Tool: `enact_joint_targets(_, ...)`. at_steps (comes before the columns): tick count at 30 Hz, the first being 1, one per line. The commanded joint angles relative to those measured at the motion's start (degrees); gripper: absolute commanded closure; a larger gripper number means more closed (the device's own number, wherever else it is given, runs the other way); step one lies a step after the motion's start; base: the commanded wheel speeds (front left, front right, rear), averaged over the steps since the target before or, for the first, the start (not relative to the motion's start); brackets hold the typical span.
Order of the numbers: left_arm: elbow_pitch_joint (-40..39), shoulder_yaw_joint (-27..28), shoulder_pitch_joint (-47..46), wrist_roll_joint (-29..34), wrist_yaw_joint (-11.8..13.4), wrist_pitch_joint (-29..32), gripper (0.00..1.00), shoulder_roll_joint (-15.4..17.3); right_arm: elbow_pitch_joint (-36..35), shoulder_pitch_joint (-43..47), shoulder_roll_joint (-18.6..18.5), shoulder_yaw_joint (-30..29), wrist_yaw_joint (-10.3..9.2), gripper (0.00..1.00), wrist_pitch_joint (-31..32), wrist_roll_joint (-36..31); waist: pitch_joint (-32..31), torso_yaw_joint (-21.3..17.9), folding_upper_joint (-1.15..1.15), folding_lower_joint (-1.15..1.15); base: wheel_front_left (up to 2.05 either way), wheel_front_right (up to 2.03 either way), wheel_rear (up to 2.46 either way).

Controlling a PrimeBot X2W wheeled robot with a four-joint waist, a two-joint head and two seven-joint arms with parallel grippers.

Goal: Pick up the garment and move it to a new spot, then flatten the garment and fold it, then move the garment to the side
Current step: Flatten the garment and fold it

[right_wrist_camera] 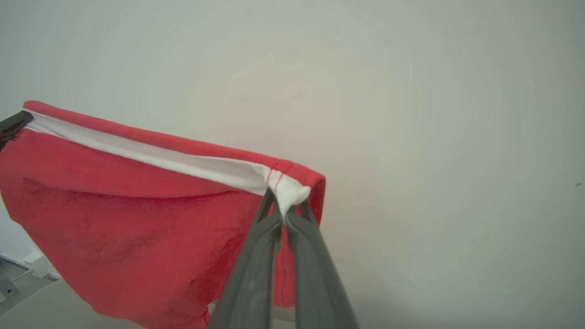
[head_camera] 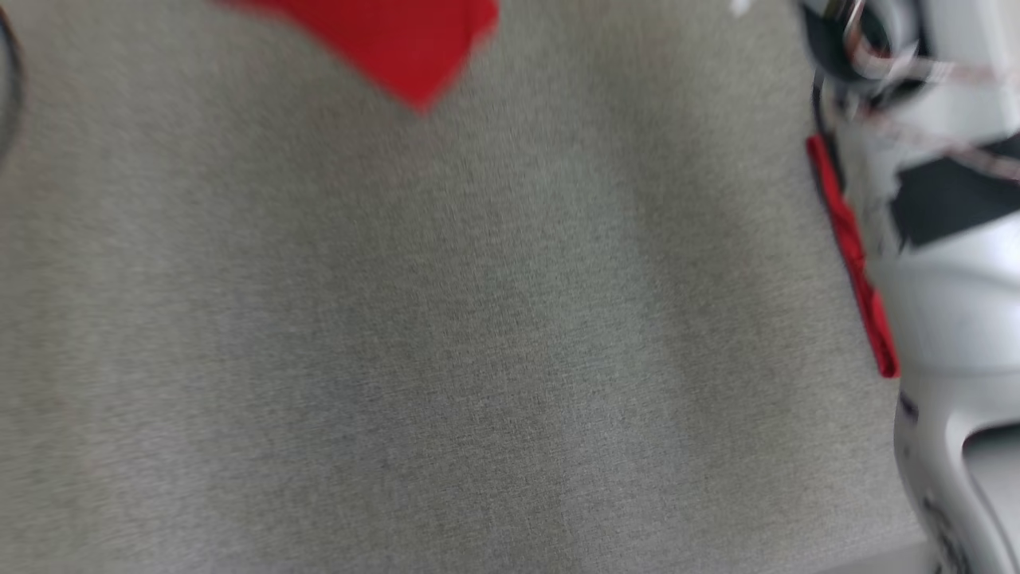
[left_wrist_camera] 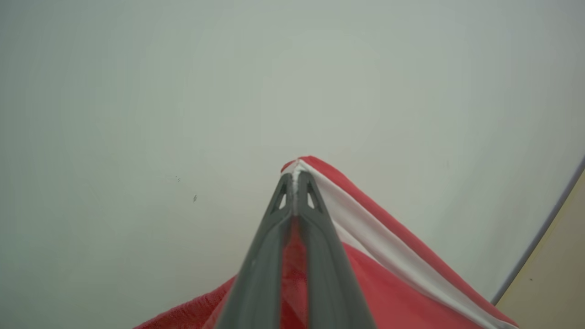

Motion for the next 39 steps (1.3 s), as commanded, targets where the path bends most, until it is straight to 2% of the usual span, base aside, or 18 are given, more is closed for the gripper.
enact_joint_targets(1,0.3,1.0,-3.7,0.8,0.6,-1.0,1.0,-0.2,2.0,-3.8,0.9,-1.6,-0.14,1.0,-2.0,-1.0,10.0,-3.2,-0.01,-0.02,0.0,0.0,0.0)
enact_joint_targets(6,1.3,1.7,-12.3,3.4,0.1,-4.4,1.0,-0.9,7.8,-13.1,1.9,-7.3,-0.16,1.0,-9.6,-5.2,13.7,-3.6,-0.01,-0.02,0.0,0.0,0.0)
enact_joint_targets(10,2.9,2.1,-14.7,3.2,-0.8,-6.8,1.0,-3.0,12.1,-17.0,2.2,-10.1,-0.18,1.0,-13.8,-8.7,15.6,-2.8,-0.01,-0.02,0.0,0.0,0.0)
enact_joint_targets(11,2.9,2.1,-14.7,3.2,-0.8,-6.8,1.0,-3.0,12.1,-17.0,2.2,-10.1,-0.18,1.0,-13.8,-8.7,15.6,-2.8,-0.01,-0.02,0.0,0.0,0.0)
enact_joint_targets(15,5.2,1.0,-11.0,3.4,-4.2,-8.7,1.0,-3.8,15.8,-16.1,2.5,-8.1,-0.17,1.0,-15.6,-10.0,16.6,-1.6,-0.01,-0.02,0.0,0.0,0.0)
enact_joint_targets(16,5.2,1.0,-11.0,3.4,-4.2,-8.7,1.0,-3.8,15.8,-16.1,2.5,-8.1,-0.17,1.0,-15.6,-10.0,16.6,-1.6,-0.01,-0.02,0.0,0.0,0.0)
enact_joint_targets(21,5.0,0.9,-5.0,1.4,-7.8,-9.9,1.0,-4.0,15.7,-12.5,2.4,-3.0,-0.15,1.0,-15.8,-8.6,14.7,-0.6,-0.01,-0.02,0.0,0.0,0.0)
enact_joint_targets(26,2.8,1.0,3.6,-0.8,-9.2,-10.5,1.0,-3.9,12.0,-4.8,-0.5,2.4,-0.15,1.0,-11.6,-4.5,10.0,0.7,-0.01,-0.02,0.0,0.0,0.0)
enact_joint_targets(32,-1.3,1.7,18.6,-3.0,-9.8,-11.8,1.0,-3.5,2.0,8.5,-4.8,5.9,-0.15,1.0,-2.3,1.8,2.5,2.0,-0.01,-0.02,0.0,0.0,0.0)
enact_joint_targets(39,-5.3,3.1,37.3,-7.0,-10.2,-12.3,1.0,-7.0,-12.4,24.9,-11.7,8.3,-0.15,1.0,11.5,4.0,-6.0,3.6,-0.01,-0.02,0.0,0.0,0.0)
